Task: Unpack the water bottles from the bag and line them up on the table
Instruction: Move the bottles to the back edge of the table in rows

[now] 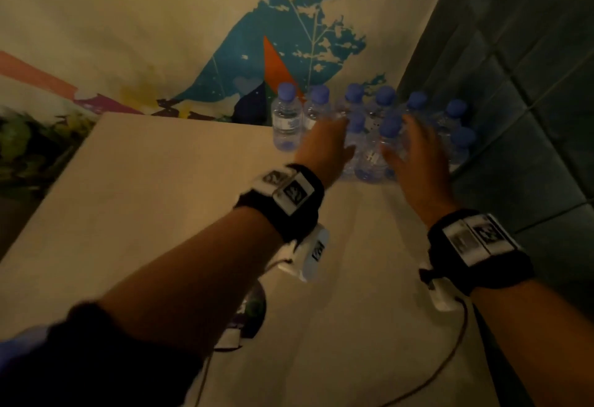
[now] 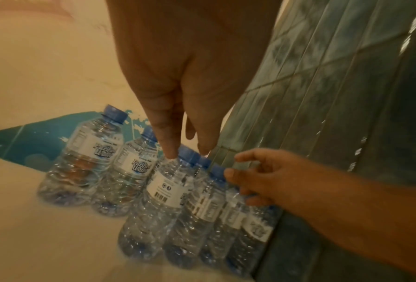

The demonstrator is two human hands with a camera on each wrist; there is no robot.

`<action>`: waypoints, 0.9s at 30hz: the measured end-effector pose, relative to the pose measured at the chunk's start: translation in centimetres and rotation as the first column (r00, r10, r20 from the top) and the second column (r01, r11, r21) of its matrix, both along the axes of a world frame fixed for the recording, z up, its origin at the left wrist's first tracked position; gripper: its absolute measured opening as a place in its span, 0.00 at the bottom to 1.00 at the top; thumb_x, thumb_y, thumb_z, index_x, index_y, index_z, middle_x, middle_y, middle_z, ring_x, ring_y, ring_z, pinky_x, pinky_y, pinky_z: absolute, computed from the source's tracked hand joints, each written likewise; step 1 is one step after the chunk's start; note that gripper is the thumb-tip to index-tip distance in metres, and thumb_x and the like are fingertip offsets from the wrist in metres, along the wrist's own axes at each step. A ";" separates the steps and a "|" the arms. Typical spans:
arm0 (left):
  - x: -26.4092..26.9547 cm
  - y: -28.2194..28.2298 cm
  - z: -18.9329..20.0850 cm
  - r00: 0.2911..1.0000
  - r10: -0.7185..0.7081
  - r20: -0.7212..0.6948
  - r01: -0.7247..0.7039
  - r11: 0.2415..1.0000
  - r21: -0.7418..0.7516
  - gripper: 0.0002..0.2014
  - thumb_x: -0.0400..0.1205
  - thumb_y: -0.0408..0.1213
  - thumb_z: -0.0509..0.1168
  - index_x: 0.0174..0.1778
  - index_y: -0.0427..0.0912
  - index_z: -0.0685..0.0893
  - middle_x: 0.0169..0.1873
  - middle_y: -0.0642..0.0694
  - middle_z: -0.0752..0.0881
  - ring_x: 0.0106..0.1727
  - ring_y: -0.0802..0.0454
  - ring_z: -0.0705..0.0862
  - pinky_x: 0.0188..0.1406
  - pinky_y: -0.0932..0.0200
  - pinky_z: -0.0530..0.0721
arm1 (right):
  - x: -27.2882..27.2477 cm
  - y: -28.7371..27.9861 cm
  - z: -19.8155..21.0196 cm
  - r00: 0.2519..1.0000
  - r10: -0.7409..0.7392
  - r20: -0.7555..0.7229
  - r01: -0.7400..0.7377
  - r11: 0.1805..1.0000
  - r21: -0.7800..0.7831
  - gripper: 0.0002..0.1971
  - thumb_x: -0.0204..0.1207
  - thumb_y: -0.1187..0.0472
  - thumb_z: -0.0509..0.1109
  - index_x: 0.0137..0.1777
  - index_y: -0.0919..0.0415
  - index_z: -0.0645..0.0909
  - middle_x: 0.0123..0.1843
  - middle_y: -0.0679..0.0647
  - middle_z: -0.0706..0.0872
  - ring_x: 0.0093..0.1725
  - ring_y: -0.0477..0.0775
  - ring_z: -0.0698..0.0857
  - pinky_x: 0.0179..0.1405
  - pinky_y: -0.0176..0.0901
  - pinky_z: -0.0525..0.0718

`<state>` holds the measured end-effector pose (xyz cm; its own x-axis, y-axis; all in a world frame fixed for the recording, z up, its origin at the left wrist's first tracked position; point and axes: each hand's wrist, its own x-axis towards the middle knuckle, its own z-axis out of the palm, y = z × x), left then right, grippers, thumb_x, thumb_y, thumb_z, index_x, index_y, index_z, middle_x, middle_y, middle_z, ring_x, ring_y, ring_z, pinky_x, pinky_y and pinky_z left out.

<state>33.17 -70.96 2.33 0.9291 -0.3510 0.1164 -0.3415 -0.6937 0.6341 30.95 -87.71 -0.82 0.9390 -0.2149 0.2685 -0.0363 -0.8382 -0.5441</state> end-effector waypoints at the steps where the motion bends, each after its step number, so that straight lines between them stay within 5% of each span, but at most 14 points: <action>1: -1.9 1.0 0.1 1.000 0.003 -0.017 -0.004 1.000 -0.027 0.18 0.79 0.35 0.64 0.65 0.39 0.75 0.61 0.35 0.81 0.60 0.38 0.80 0.62 0.46 0.77 | -1.6 0.3 -0.2 1.000 -0.002 -0.008 0.002 1.000 0.018 0.29 0.74 0.54 0.70 0.73 0.57 0.66 0.71 0.66 0.73 0.70 0.65 0.73 0.68 0.58 0.74; 6: -13.0 9.2 0.4 0.994 0.073 -0.083 -0.076 0.997 -0.029 0.17 0.80 0.41 0.63 0.65 0.43 0.76 0.56 0.38 0.83 0.52 0.40 0.83 0.54 0.47 0.83 | -10.5 3.8 -1.6 0.993 0.019 -0.119 -0.009 0.997 0.081 0.28 0.73 0.55 0.71 0.72 0.55 0.68 0.66 0.65 0.74 0.56 0.65 0.81 0.57 0.61 0.82; 15: -30.4 26.6 2.0 0.936 0.342 -0.088 -0.337 0.939 0.062 0.13 0.80 0.39 0.63 0.61 0.47 0.80 0.56 0.46 0.86 0.54 0.50 0.86 0.55 0.54 0.85 | -20.1 17.1 -1.7 0.956 0.237 -0.174 -0.199 0.956 0.215 0.25 0.73 0.57 0.72 0.69 0.53 0.71 0.63 0.60 0.76 0.50 0.53 0.79 0.48 0.46 0.80; 20: -35.6 33.2 1.4 0.886 0.453 -0.099 -0.438 0.888 0.141 0.19 0.76 0.51 0.53 0.56 0.50 0.82 0.51 0.49 0.87 0.52 0.50 0.83 0.50 0.70 0.70 | -22.9 24.2 -1.9 0.925 0.331 -0.185 -0.271 0.919 0.285 0.26 0.72 0.55 0.73 0.70 0.54 0.72 0.65 0.60 0.76 0.53 0.54 0.83 0.49 0.48 0.85; 27: -37.8 34.9 -0.3 0.903 0.414 -0.114 -0.401 0.908 0.118 0.21 0.73 0.57 0.56 0.59 0.56 0.76 0.53 0.52 0.85 0.53 0.52 0.81 0.50 0.58 0.80 | -23.2 34.0 -0.7 0.762 0.627 -0.158 -0.520 0.740 0.427 0.32 0.69 0.49 0.75 0.72 0.48 0.68 0.67 0.53 0.76 0.61 0.49 0.79 0.59 0.42 0.79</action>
<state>-4.59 -36.02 2.01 0.9977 0.0588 -0.0330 0.0670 -0.8100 0.5826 7.76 -53.68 -1.52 0.9310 0.3649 -0.0012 0.1990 -0.5105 -0.8365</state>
